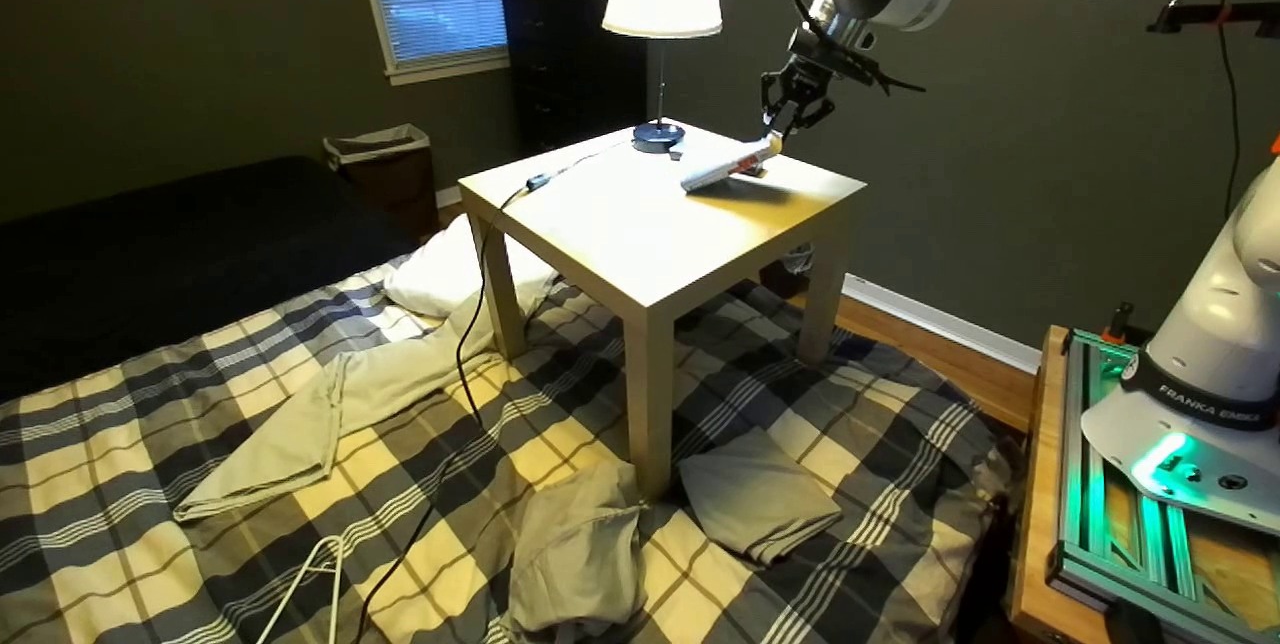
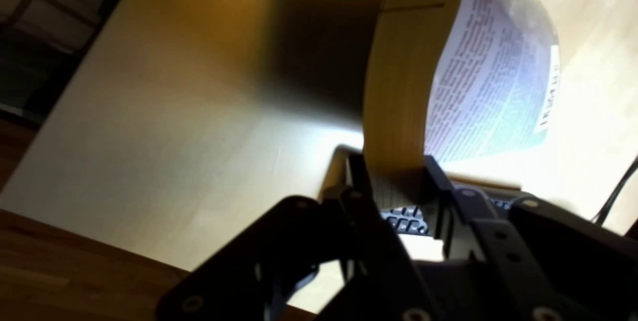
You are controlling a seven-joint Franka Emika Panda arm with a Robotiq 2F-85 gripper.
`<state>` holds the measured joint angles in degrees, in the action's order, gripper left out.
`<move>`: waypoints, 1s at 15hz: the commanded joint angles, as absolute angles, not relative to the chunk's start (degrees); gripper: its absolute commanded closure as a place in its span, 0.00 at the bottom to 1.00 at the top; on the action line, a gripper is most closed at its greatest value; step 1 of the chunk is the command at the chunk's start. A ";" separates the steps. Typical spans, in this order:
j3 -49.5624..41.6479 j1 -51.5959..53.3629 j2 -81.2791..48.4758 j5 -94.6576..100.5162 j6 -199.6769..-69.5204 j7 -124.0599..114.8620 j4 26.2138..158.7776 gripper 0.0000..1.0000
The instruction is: Move the book to the right
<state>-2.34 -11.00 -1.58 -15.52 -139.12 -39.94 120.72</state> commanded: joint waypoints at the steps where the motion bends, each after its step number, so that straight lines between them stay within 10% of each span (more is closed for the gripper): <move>1: -4.24 -9.25 0.50 -15.10 -135.30 -36.83 123.16 0.87; 2: -4.41 -9.12 0.69 -15.15 -134.56 -36.25 123.30 0.49; 9: -4.97 -8.55 1.37 -14.07 -134.10 -34.96 124.73 0.03; 15: -3.01 -6.01 3.27 -2.34 -141.16 -40.84 125.57 0.00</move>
